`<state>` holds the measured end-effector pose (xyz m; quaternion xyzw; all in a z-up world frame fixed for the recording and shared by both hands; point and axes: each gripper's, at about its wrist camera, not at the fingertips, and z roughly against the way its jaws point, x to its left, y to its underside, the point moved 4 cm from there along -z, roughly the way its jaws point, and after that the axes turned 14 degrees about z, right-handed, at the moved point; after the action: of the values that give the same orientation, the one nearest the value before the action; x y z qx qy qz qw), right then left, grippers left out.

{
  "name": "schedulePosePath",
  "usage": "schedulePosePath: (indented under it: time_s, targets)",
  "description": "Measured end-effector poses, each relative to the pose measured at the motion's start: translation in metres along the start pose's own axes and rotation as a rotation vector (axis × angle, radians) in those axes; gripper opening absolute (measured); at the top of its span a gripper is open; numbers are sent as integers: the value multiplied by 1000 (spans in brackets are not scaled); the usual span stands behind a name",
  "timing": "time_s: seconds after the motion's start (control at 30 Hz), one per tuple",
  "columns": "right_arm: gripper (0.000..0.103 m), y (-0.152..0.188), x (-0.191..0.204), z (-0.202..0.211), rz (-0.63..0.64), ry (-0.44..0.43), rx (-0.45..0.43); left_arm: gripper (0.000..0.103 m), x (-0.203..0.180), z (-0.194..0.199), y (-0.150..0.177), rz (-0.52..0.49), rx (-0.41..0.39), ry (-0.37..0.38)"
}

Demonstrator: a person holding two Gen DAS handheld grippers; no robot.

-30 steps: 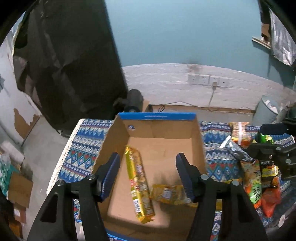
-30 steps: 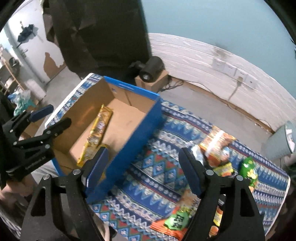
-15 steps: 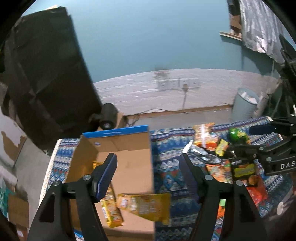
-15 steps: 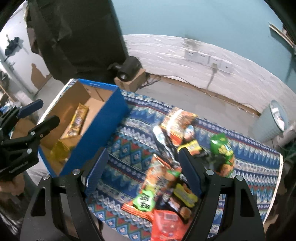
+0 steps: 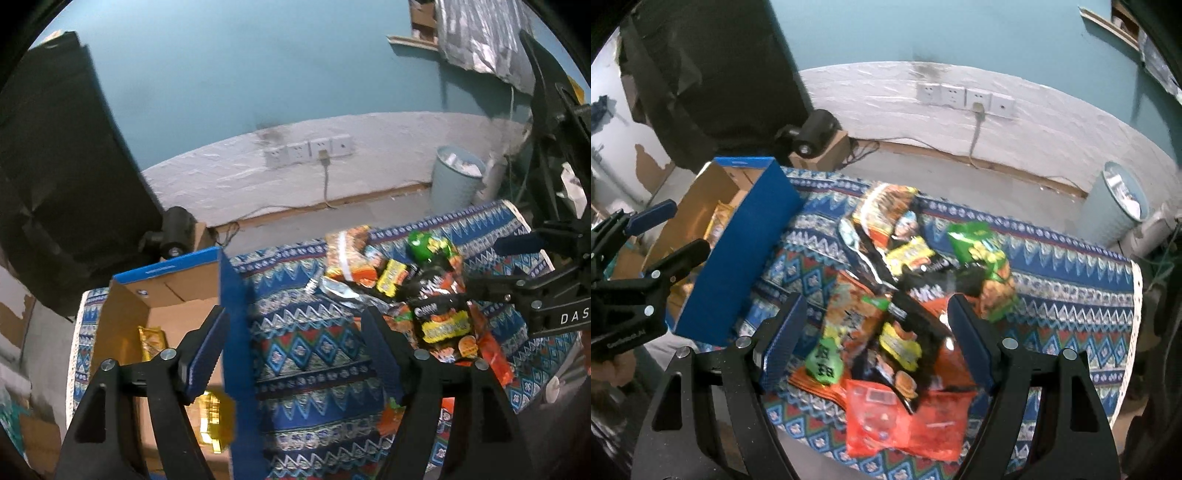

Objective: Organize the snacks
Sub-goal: 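Move both tools back over the snack pile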

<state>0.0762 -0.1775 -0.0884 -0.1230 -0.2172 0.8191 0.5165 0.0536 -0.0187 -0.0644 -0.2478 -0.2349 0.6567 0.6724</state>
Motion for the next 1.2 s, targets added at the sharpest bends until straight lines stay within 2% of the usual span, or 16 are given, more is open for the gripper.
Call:
schedulePosePath:
  time_s: [0.3,0.57,0.8,1.0,1.2]
  targets:
    - [78,32,-20,-13,-29,3,53,75,-28,-27,22,-32,117,30]
    - [78,61,-30,-37,-50,-4,139,78,-48,-64,51,-17,267,59]
    - [78,77,-30,-50,-43,-16,173,78,-63,-96,68,-35,340,43]
    - [78,90,-35,-60,-53,-28,192,78,-72,-116,81,-23,408,64]
    - [78,94,-41,-66,-71,-37,192,78,-78,-133,92,-47,444,53]
